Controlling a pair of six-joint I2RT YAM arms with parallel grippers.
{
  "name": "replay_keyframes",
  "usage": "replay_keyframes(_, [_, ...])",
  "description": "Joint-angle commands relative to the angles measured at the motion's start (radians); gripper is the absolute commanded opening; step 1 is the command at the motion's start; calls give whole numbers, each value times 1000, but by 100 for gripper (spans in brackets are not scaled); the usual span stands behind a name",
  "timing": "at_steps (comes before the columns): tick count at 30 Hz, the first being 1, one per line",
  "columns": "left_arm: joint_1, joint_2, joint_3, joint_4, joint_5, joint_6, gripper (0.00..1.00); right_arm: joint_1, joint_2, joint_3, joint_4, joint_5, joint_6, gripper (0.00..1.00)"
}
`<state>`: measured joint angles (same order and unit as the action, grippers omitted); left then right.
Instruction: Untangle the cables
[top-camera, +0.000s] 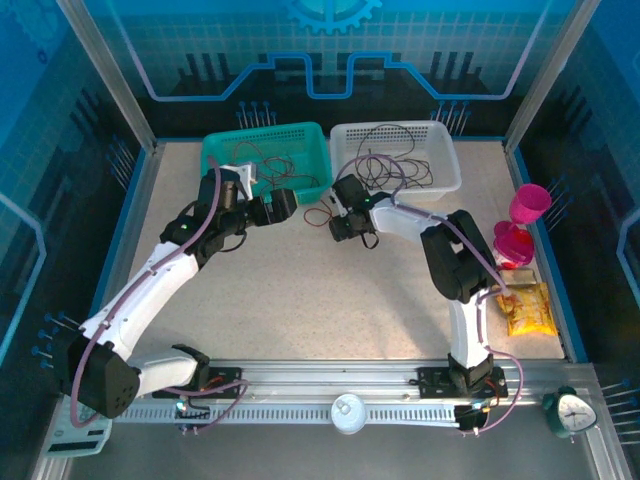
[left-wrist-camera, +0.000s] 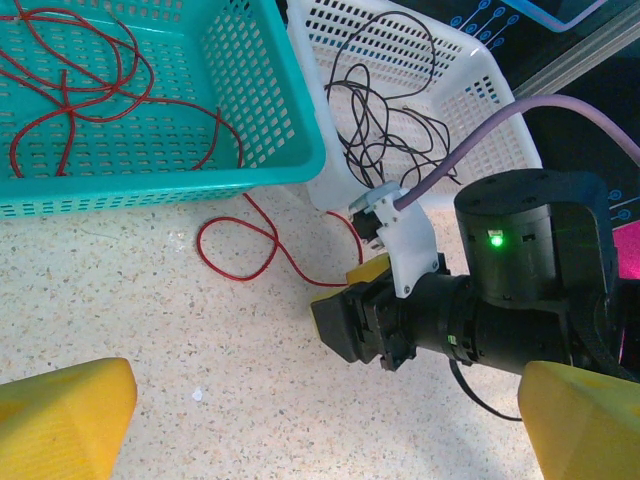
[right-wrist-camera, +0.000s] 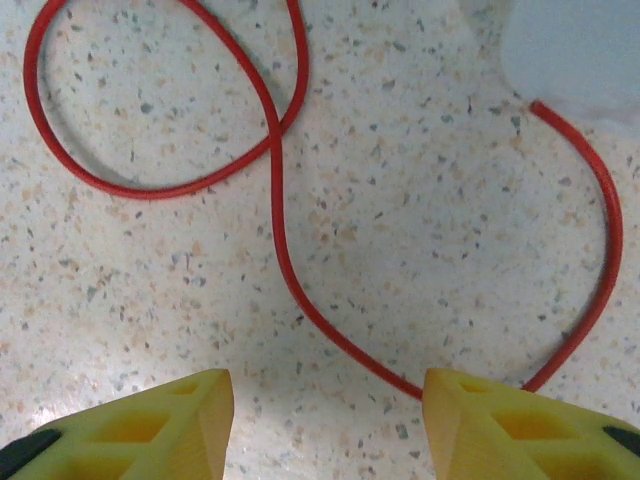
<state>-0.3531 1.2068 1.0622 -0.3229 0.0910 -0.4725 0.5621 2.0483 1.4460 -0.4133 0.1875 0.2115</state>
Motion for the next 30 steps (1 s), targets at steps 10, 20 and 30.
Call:
replay_keyframes(10, [-6,-26,1,13,4,-2,99,1,43,-29,45,-2,19,51])
replay_keyframes(20, [-6,-22,4,21,9,-11,99,26,-88,-151,88,1,37,54])
replay_keyframes(30, [-6,-36,0,13,6,-11,99,40,-76,-150,101,-6,54,54])
